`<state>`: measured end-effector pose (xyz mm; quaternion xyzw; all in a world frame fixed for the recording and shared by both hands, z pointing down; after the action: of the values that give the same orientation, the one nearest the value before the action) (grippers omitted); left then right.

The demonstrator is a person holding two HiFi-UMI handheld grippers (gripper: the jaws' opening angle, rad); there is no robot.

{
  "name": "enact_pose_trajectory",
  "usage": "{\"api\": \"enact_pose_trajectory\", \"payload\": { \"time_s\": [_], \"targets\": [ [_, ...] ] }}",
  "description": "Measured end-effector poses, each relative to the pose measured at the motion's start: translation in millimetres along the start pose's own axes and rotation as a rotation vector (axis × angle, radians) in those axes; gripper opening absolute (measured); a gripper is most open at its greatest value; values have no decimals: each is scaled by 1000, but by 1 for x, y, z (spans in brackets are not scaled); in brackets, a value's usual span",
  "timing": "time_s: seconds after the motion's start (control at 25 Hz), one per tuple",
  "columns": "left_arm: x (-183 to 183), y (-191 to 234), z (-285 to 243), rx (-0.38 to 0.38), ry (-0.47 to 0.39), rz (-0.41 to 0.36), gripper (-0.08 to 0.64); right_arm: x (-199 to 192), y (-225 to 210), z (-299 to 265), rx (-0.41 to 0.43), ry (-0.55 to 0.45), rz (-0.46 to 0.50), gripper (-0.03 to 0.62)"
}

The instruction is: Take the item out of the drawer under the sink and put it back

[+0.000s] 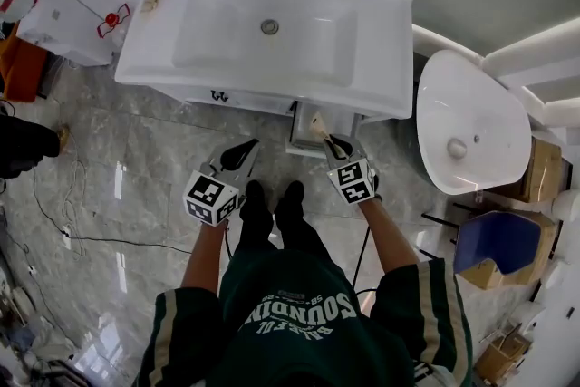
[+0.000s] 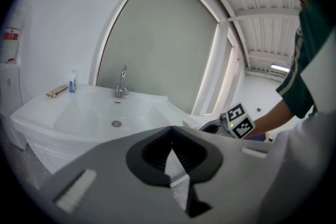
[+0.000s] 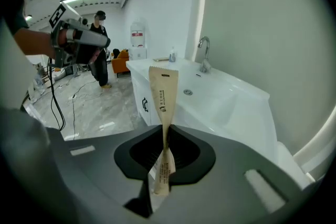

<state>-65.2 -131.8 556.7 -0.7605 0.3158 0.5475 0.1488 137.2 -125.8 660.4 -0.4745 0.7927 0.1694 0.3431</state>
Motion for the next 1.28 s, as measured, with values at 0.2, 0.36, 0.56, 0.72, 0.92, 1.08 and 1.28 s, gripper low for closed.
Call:
{"api": "enact_pose_trajectory", "payload": {
  "time_s": [0.2, 0.36, 0.56, 0.72, 0.92, 1.08, 1.28],
  "targets": [
    [-15, 0, -3, -6, 24, 15, 49, -24, -14, -34, -5, 96, 49, 33],
    [-30, -2, -4, -8, 48, 28, 49, -51, -20, -67, 5, 181, 74, 34],
    [-49, -3, -9, 2, 70, 47, 49, -79, -35, -110, 3, 257, 96, 34],
    [-62, -8, -14, 10, 87, 58, 49, -100, -48, -138, -3, 309, 106, 34],
    [-73, -7, -27, 23, 88, 71, 49, -129, -60, -171, -17, 377, 118, 34],
    [-83, -7, -35, 30, 94, 81, 49, -150, -69, -193, -35, 431, 118, 34],
    [-107, -7, -32, 42, 125, 104, 49, -170, -80, -218, -64, 492, 115, 34]
  ]
}}
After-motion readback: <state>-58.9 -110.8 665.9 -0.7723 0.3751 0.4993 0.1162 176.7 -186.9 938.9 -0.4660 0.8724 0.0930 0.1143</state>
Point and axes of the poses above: the fingertips, and each gripper's own axes: z backward along the fingers, y to its left, x out of its top, the point moved 2 cm from there along z, backward along the fingers, and after that the axes turned 10 degrees about -z, right-handed, at the moved point
